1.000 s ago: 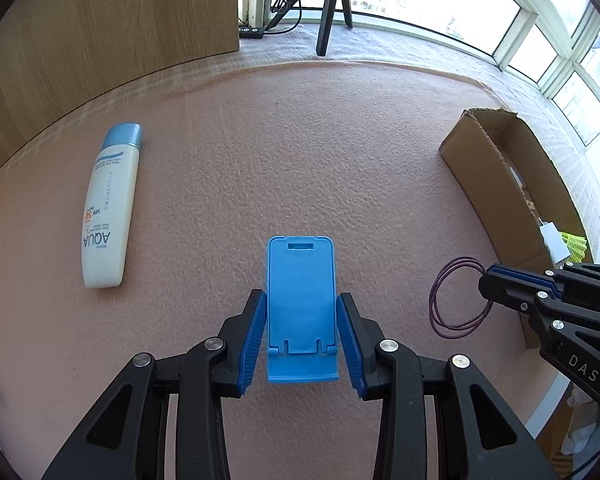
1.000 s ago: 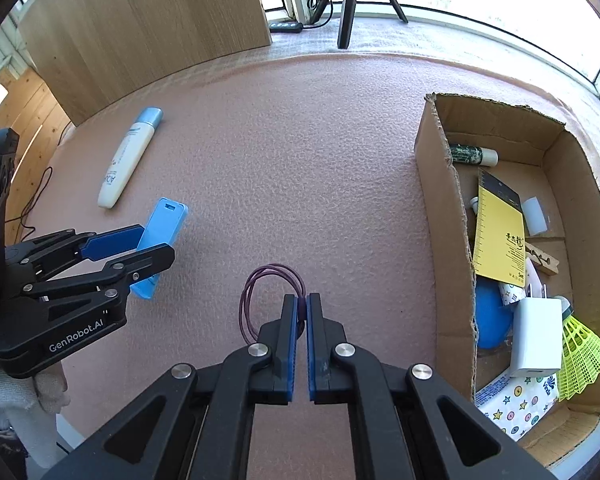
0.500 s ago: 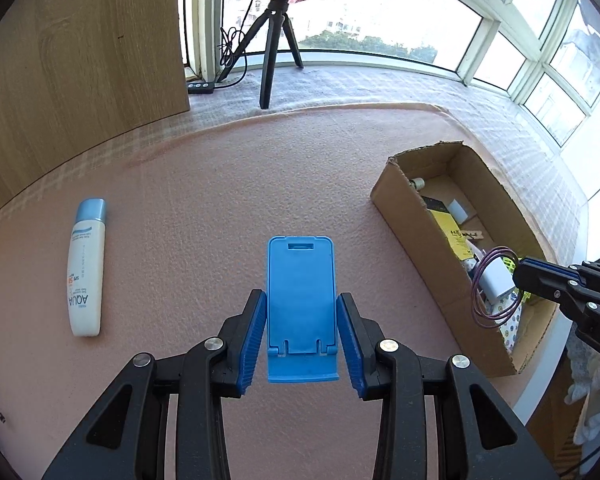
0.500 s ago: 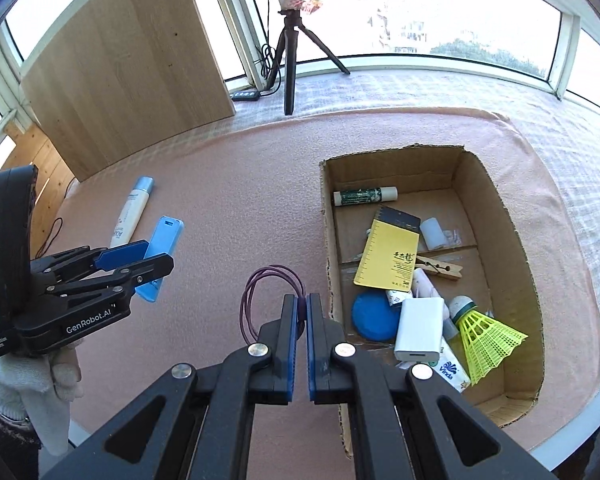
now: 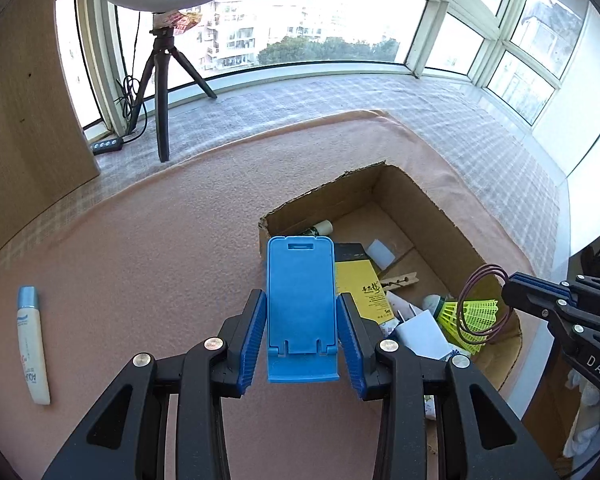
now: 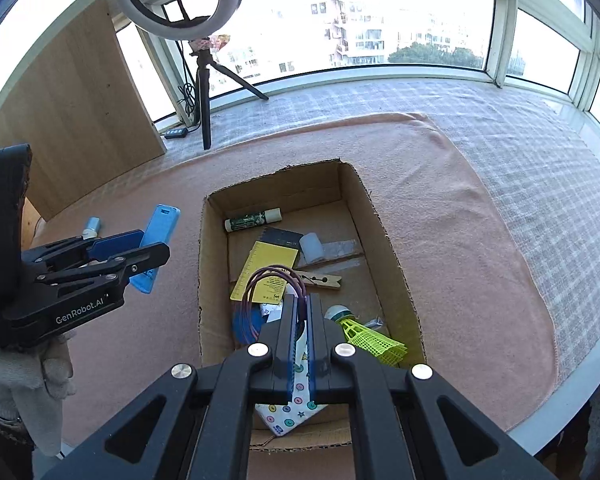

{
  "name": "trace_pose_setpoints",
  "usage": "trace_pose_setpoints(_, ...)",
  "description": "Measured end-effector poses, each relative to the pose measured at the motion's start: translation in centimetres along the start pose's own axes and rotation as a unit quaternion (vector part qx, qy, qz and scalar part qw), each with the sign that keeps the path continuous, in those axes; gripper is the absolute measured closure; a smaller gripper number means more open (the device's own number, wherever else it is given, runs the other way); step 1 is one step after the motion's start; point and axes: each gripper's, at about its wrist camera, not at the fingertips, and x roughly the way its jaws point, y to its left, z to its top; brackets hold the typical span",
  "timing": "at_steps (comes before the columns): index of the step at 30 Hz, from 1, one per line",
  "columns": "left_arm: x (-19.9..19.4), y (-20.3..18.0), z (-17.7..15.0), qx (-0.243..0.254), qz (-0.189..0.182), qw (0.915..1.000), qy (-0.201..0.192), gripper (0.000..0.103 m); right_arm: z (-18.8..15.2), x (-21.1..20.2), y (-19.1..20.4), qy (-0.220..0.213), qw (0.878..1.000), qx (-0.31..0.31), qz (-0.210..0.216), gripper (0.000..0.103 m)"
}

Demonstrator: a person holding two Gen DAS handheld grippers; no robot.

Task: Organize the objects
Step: 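Carry the stand and cable over the box and open both tools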

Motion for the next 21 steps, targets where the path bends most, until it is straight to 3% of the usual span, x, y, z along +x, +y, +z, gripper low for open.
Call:
trace_pose_setpoints(16, 5.0, -4.9, 3.3, 0.02, -0.01, 0.9996, 0.02, 0.064, 0.7, 1.4, -4.3, 0.009, 1.0, 0.014, 0.0, 0.099)
trace_pose_setpoints(17, 5.1, -5.0, 3.4, 0.021, -0.012, 0.9995, 0.02, 0.061, 0.7, 1.4, -4.4, 0.007, 1.0, 0.013, 0.002, 0.098)
trace_pose_setpoints(18, 5.2, -5.1, 3.6, 0.02, -0.011, 0.9995, 0.02, 0.05, 0.7, 1.3, -4.5, 0.004, 1.0, 0.012, 0.003, 0.098)
trace_pose_setpoints(19, 5.2, -5.2, 3.7, 0.019, -0.014, 0.9995, 0.019, 0.045, 0.7, 1.3, -4.5, 0.003, 1.0, 0.012, 0.004, 0.096)
trace_pose_setpoints(21, 5.1, -5.3, 3.8, 0.018, -0.013, 0.9996, 0.016, 0.041, 0.6, 1.3, -4.5, 0.006, 1.0, 0.008, 0.011, 0.082)
